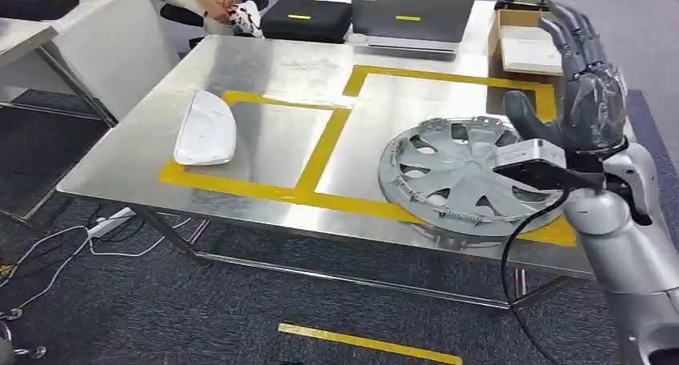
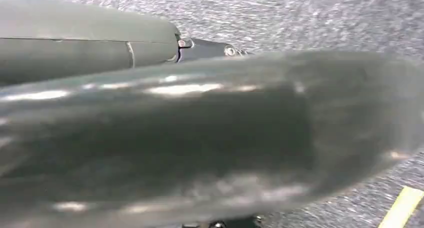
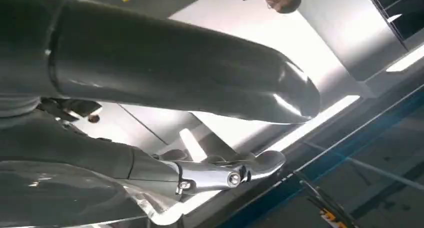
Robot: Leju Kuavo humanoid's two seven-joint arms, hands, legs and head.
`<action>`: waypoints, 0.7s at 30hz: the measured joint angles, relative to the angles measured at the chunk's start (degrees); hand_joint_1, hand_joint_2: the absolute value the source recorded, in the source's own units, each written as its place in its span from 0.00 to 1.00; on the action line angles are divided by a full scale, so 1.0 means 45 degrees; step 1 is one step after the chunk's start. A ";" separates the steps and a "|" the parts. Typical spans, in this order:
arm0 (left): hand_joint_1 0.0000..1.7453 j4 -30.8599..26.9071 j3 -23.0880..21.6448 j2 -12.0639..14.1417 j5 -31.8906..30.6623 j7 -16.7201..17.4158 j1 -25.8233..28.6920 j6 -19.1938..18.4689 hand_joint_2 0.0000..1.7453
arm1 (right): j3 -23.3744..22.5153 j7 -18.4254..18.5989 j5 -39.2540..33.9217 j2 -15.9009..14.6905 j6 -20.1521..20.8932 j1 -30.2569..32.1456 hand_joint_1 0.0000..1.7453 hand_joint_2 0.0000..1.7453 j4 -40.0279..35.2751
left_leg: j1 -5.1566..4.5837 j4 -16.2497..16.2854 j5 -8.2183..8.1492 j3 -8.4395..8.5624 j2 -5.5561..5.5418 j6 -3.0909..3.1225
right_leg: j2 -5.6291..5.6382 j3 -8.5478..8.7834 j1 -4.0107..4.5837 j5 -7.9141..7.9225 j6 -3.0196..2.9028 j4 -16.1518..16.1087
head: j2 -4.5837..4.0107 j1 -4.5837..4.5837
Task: Take the parts from the cabinet and place them on the table.
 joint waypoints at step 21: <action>0.00 0.0000 0.0194 0.0219 0.0058 -0.0632 0.0111 0.0155 0.00 | -0.1501 -0.4289 -0.4866 0.2361 -0.0986 1.0825 0.00 0.00 -0.5464 | -0.0308 -0.3923 0.2381 0.1019 0.0034 0.0621 | 0.0070 0.2100 0.0137 -0.1454 0.0273 -0.0582 | 0.0005 0.0039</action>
